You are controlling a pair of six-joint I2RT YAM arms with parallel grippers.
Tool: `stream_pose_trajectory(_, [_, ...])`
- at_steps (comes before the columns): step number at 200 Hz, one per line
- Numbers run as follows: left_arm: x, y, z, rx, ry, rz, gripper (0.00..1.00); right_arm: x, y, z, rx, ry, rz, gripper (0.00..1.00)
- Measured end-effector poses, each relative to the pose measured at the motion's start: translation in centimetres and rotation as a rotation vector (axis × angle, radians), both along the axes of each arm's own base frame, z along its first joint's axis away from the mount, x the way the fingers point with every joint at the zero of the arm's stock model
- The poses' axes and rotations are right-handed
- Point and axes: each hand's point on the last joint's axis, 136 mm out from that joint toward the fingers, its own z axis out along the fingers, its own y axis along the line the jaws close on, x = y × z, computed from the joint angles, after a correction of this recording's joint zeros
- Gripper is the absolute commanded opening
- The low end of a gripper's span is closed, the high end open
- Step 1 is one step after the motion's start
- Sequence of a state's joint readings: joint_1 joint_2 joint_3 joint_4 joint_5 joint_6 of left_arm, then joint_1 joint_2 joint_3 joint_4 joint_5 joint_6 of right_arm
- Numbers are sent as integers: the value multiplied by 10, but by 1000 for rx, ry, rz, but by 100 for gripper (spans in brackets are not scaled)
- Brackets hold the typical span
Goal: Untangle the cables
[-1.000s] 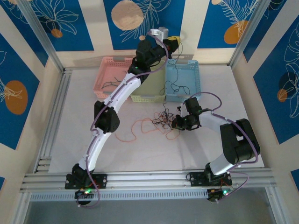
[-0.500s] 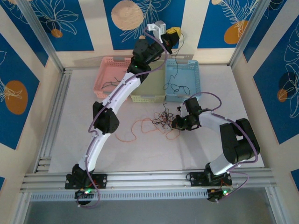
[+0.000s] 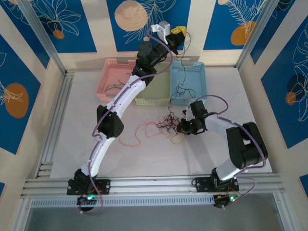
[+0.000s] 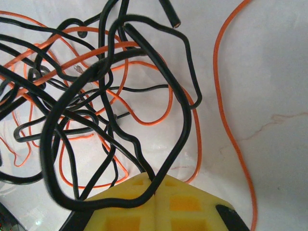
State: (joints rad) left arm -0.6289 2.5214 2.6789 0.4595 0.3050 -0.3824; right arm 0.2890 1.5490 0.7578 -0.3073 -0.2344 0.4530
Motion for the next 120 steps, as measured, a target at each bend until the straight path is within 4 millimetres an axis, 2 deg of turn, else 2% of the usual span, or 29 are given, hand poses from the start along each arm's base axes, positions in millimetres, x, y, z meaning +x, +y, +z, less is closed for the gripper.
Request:
stream_pose_trajectory(14, [12, -8, -27, 32, 37, 5, 0, 0, 0, 0, 0, 0, 0, 0])
stream_pose_trajectory(46, [45, -28, -113, 133, 174, 6, 0, 0, 0, 0, 0, 0, 0, 0])
stream_pose_trajectory(65, [54, -39, -161, 197, 253, -10, 0, 0, 0, 0, 0, 0, 1, 0])
stream_pose_trajectory(87, [57, -46, -202, 262, 329, -33, 0, -1, 1, 0, -1, 0, 4, 0])
stream_pose_trajectory(103, [58, -49, -225, 306, 380, -36, 23, -1, 1, 0, -3, -1, 4, 0])
stream_pose_trajectory(120, [58, -49, -241, 352, 421, -33, 48, -1, 1, 0, -3, -1, 4, 0])
